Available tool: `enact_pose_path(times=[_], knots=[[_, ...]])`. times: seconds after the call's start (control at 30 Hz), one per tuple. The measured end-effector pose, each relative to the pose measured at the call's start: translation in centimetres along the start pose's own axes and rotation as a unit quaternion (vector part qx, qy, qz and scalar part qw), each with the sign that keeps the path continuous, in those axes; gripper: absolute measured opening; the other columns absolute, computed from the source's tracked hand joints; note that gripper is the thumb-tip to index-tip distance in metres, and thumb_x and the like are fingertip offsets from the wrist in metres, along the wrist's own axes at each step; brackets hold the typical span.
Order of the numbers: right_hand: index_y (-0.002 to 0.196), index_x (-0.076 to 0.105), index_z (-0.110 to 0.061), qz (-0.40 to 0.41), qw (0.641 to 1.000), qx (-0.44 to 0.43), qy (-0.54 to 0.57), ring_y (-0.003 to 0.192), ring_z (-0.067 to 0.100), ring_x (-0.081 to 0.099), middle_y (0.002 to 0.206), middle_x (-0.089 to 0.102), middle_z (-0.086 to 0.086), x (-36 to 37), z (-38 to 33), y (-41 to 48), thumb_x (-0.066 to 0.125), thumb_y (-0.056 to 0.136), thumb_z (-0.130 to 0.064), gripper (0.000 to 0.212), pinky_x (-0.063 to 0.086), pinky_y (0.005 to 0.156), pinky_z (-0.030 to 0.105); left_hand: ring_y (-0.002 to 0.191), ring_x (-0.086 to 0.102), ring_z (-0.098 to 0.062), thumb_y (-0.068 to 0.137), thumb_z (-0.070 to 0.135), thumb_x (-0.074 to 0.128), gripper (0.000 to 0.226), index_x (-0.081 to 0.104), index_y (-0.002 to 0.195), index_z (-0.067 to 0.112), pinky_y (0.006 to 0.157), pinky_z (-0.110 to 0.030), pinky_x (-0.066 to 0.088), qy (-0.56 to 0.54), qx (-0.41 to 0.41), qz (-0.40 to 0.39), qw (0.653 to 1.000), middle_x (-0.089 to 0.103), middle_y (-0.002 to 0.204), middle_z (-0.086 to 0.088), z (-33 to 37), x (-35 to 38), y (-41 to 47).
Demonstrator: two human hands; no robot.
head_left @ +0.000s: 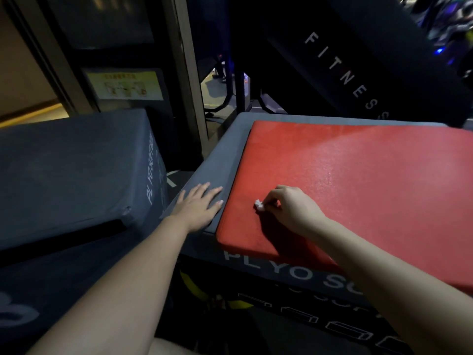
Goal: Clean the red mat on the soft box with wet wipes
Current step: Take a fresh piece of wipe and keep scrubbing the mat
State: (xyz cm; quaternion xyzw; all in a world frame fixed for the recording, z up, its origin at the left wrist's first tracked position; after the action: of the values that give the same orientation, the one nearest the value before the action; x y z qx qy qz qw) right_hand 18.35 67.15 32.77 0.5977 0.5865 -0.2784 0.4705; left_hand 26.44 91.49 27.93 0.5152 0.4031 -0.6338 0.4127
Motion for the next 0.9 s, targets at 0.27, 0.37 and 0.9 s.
enact_pose_path(times=[0.27, 0.37, 0.9], knots=[[0.089, 0.071, -0.023, 0.077, 0.995, 0.059, -0.023, 0.090, 0.025, 0.062, 0.086, 0.053, -0.008, 0.4, 3.5, 7.6, 0.059, 0.092, -0.052, 0.032, 0.047, 0.067, 0.033, 0.121, 0.043, -0.027, 0.106, 0.050, 0.031, 0.035, 0.053, 0.128, 0.034, 0.115, -0.047, 0.024, 0.014, -0.005, 0.125, 0.992, 0.049, 0.126, -0.002, 0.5, -1.8, 4.8], [0.088, 0.070, -0.023, 0.069, 0.996, 0.059, -0.020, 0.091, 0.025, 0.062, 0.090, 0.056, -0.005, 0.8, 4.3, 9.2, 0.059, 0.091, -0.053, 0.033, 0.050, 0.069, 0.035, 0.127, 0.040, -0.026, 0.105, 0.052, 0.034, 0.042, 0.047, 0.141, 0.034, 0.117, -0.045, 0.023, 0.002, 0.003, 0.121, 0.993, 0.046, 0.135, -0.003, 0.5, -1.3, 6.9], [0.088, 0.068, -0.014, 0.118, 0.987, 0.093, -0.063, 0.096, 0.028, 0.058, 0.095, 0.059, 0.004, 1.2, 12.7, 24.6, 0.060, 0.092, -0.049, 0.036, 0.046, 0.070, 0.034, 0.156, -0.009, -0.008, 0.107, 0.054, 0.012, 0.058, 0.010, 0.163, 0.037, 0.127, -0.046, -0.004, -0.028, -0.053, 0.090, 0.994, 0.000, 0.170, 0.010, 0.3, 0.6, 15.7]])
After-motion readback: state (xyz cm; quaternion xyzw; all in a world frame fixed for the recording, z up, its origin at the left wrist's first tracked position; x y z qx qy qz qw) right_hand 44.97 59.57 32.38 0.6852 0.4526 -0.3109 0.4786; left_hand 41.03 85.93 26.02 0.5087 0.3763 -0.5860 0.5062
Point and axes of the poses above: each hand's wrist, its own y-axis towards the middle knuckle, its own x-axis out of the palm, z = x × y, the point moved 4 cm from there along y, towards the middle knuckle
